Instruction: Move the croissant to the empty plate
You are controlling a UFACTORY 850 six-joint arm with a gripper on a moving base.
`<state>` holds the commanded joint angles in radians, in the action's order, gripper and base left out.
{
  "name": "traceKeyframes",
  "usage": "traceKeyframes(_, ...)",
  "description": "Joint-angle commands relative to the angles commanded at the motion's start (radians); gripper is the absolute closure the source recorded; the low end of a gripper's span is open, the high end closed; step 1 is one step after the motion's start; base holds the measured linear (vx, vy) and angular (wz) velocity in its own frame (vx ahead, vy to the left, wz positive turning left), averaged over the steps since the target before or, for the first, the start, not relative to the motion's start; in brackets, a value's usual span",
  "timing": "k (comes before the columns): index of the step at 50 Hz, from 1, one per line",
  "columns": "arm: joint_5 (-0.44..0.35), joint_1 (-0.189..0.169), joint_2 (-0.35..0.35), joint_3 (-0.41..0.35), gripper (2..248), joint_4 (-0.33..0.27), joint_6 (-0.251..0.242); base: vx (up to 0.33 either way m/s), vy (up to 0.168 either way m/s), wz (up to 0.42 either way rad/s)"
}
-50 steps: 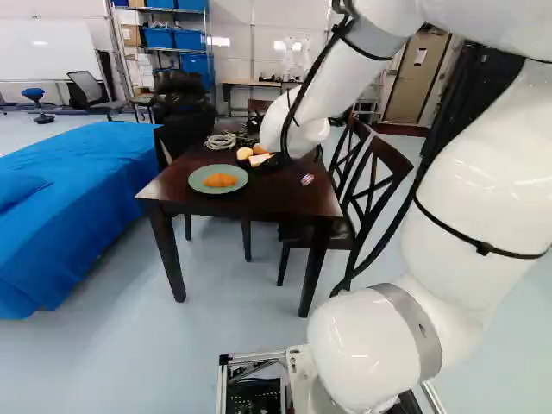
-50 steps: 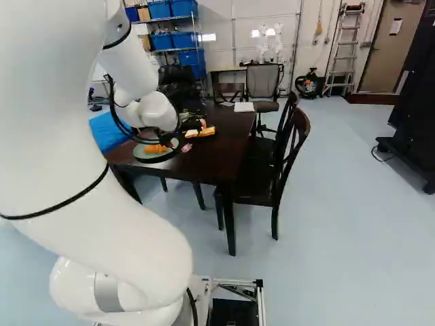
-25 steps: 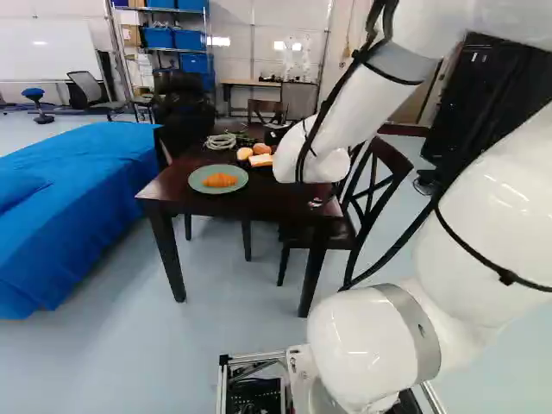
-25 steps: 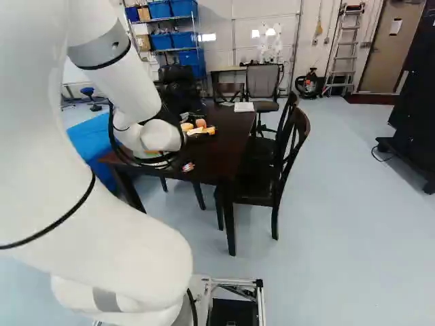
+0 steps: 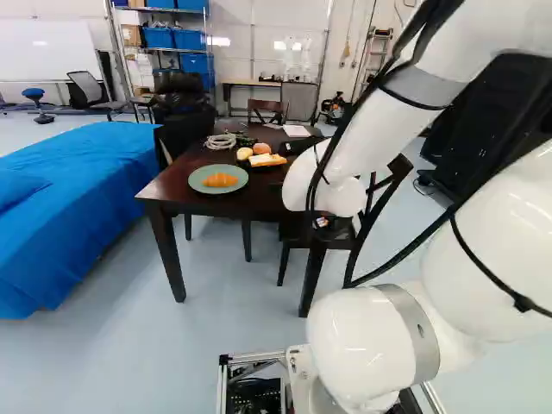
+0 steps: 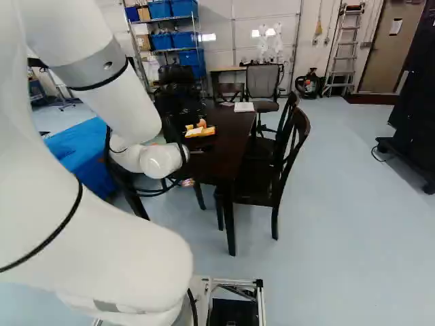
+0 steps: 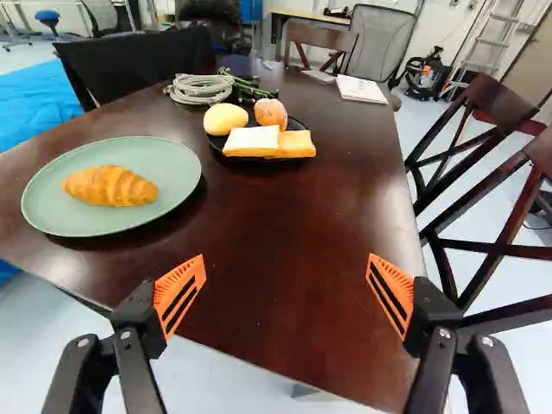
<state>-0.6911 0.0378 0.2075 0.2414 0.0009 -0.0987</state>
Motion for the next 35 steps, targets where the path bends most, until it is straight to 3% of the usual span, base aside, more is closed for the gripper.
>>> traceKeyframes(35,-0.155,-0.032,0.061,-0.132,3,-0.001,0.084,0.000,0.000,0.000)
